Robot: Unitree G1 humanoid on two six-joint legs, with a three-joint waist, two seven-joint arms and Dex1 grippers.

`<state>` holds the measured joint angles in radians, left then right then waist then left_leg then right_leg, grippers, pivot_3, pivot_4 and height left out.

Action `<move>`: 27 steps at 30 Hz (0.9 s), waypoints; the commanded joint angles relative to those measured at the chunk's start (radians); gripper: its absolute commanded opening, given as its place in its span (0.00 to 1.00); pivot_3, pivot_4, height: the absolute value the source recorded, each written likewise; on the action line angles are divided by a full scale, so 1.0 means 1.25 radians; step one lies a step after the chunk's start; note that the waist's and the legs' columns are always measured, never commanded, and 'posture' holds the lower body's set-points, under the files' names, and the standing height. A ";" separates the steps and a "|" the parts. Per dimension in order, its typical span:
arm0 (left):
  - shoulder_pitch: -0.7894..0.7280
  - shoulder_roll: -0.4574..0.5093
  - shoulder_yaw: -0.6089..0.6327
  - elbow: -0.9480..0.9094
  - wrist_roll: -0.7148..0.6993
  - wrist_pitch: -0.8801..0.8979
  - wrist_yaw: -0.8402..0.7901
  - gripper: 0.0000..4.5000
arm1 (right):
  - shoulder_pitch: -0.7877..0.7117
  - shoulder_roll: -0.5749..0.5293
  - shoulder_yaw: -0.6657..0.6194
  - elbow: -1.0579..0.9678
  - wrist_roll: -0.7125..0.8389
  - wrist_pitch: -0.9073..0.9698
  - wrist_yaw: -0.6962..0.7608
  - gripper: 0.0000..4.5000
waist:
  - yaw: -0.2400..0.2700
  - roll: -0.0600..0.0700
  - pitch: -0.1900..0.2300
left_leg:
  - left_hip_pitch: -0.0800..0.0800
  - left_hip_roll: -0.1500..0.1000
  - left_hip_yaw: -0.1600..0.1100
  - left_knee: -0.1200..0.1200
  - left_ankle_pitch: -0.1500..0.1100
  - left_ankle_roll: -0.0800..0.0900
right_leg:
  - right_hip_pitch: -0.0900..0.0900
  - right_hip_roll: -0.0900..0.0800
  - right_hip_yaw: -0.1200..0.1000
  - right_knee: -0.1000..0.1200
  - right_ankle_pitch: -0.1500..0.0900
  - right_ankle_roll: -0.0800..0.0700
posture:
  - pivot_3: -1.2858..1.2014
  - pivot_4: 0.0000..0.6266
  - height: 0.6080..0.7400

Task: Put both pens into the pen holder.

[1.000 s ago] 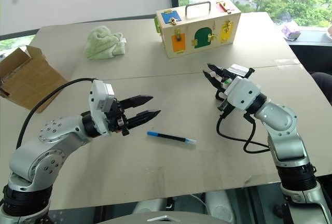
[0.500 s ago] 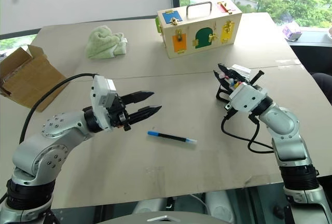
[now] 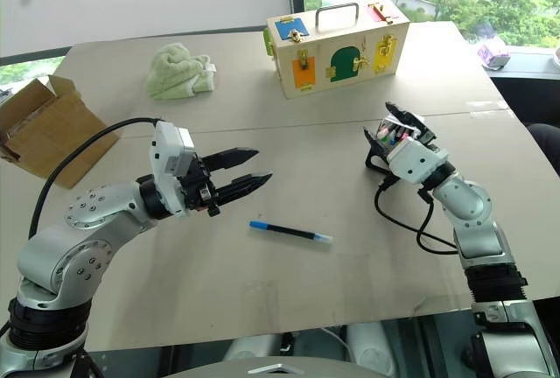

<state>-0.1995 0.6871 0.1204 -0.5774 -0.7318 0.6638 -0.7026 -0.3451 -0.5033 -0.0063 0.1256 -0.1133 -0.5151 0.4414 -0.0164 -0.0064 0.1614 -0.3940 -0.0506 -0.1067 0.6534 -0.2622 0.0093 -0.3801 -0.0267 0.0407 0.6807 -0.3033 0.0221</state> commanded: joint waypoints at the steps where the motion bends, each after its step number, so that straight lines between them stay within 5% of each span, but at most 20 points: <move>1: 0.005 0.012 0.026 -0.024 -0.011 -0.009 -0.007 0.61 | -0.010 0.000 -0.016 -0.022 0.031 -0.036 -0.009 0.99 | 0.000 0.000 0.000 | 0.000 0.000 0.000 0.000 0.000 0.000 | 0.000 0.000 0.000 0.000 0.000 0.000 | 0.52 0.24 1.00; 6: 0.031 0.033 0.012 -0.006 0.008 -0.017 -0.042 0.61 | -0.013 0.017 -0.018 -0.156 0.158 0.083 0.026 0.99 | -0.003 0.000 0.000 | 0.000 0.000 0.000 0.000 0.000 0.000 | 0.000 0.000 0.000 0.000 0.000 0.000 | 0.52 0.24 1.00; 8: 0.038 0.068 -0.014 0.007 0.030 -0.023 -0.091 0.61 | -0.045 -0.013 -0.001 -0.252 0.328 0.290 0.104 0.99 | -0.002 0.000 0.000 | 0.000 0.001 0.000 0.000 0.000 0.000 | 0.000 0.000 0.000 0.000 0.000 0.000 | 0.52 0.24 1.00; 11: 0.037 0.107 -0.054 0.041 0.062 -0.053 -0.171 0.61 | -0.048 -0.101 -0.004 -0.355 0.559 0.558 0.223 0.99 | -0.001 0.001 0.001 | 0.000 0.000 0.000 0.000 0.000 0.000 | 0.000 0.000 0.000 0.001 0.000 0.000 | 0.52 0.24 1.00; 14: -0.001 0.111 -0.110 0.138 0.111 -0.123 -0.264 0.61 | 0.043 -0.282 -0.044 -0.443 0.832 0.845 0.372 0.99 | 0.020 0.001 0.001 | -0.001 0.000 -0.003 0.000 0.000 0.001 | 0.001 -0.002 -0.003 -0.002 0.000 0.000 | 0.52 0.24 1.00; 18: -0.041 0.125 -0.178 0.235 0.192 -0.207 -0.367 0.61 | 0.116 -0.361 -0.048 -0.433 0.772 0.852 0.445 0.99 | 0.021 0.001 0.001 | -0.003 0.000 -0.003 0.000 -0.002 0.004 | 0.001 -0.002 -0.004 -0.003 0.000 0.000 | 0.52 0.24 1.00; 27: -0.135 0.100 -0.288 0.402 0.318 -0.356 -0.512 0.61 | 0.256 -0.343 -0.059 -0.446 0.626 0.765 0.454 0.99 | 0.013 0.000 0.001 | -0.002 0.000 -0.002 0.001 -0.002 0.003 | 0.000 -0.001 -0.003 -0.002 0.000 0.000 | 0.52 0.24 1.00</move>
<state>-0.3563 0.8144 -0.2269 -0.0850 -0.3535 0.2552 -1.3114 -0.0278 -0.9339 -0.0442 -0.3946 0.6842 0.4694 1.0111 -0.0008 -0.0057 0.1632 -0.3970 -0.0511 -0.1094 0.6547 -0.2638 0.0123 -0.3796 -0.0282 0.0367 0.6788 -0.3034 0.0220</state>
